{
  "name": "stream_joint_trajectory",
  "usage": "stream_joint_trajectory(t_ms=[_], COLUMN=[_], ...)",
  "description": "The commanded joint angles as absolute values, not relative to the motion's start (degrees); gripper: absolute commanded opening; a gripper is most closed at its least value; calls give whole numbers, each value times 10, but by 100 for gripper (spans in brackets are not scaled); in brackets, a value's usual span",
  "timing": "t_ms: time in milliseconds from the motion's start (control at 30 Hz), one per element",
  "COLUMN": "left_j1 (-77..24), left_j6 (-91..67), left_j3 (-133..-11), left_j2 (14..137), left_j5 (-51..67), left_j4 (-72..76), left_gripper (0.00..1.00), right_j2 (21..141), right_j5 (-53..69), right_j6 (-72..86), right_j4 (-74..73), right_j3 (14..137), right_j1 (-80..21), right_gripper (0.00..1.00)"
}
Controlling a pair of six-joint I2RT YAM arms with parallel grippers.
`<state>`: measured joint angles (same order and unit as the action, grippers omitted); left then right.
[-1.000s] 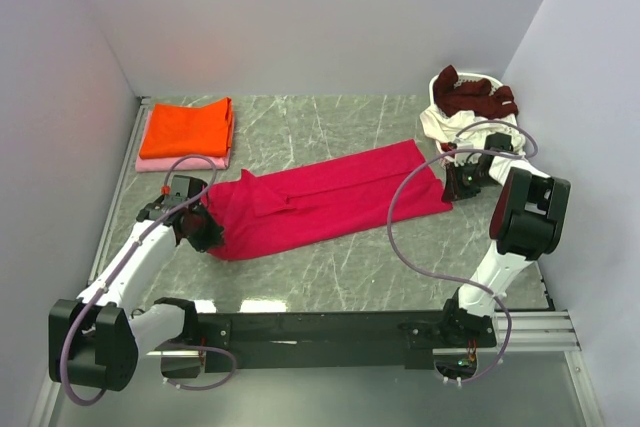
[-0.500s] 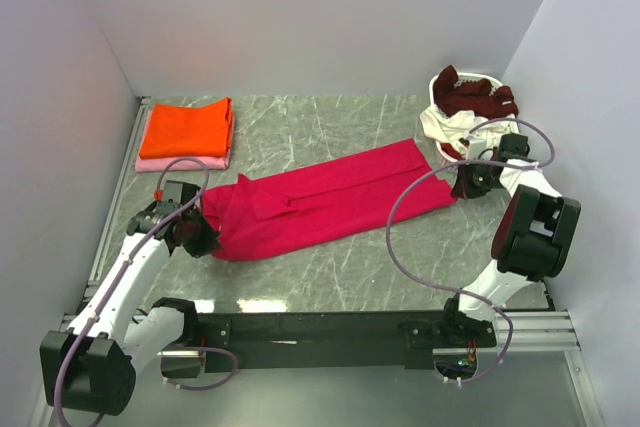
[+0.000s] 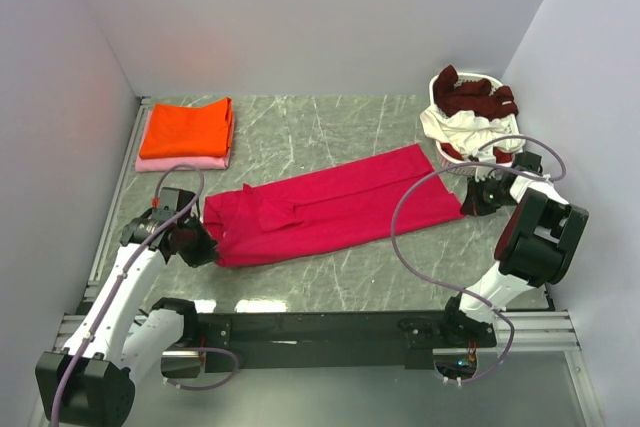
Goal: Fold and stack the t-shirts
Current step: Fold the tshirt
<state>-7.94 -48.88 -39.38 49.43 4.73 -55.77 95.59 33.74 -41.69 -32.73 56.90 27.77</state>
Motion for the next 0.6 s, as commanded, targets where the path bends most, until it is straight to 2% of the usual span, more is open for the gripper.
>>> stream_joint_trajectory(t_ms=[0, 233, 567], left_j1=[-80, -91, -93], left_j6=[-476, -479, -461], left_j3=[-397, -391, -361], left_j2=[487, 464, 417], left_j5=[65, 89, 185], left_j4=[-589, -610, -615], left_gripper=[0, 1, 3], right_j2=[950, 950, 928], right_j5=[326, 315, 313], right_j6=[-453, -458, -470], right_j4=[-318, -307, -316], right_j3=[563, 549, 542], right_j1=[296, 308, 312], right_gripper=[0, 0, 0])
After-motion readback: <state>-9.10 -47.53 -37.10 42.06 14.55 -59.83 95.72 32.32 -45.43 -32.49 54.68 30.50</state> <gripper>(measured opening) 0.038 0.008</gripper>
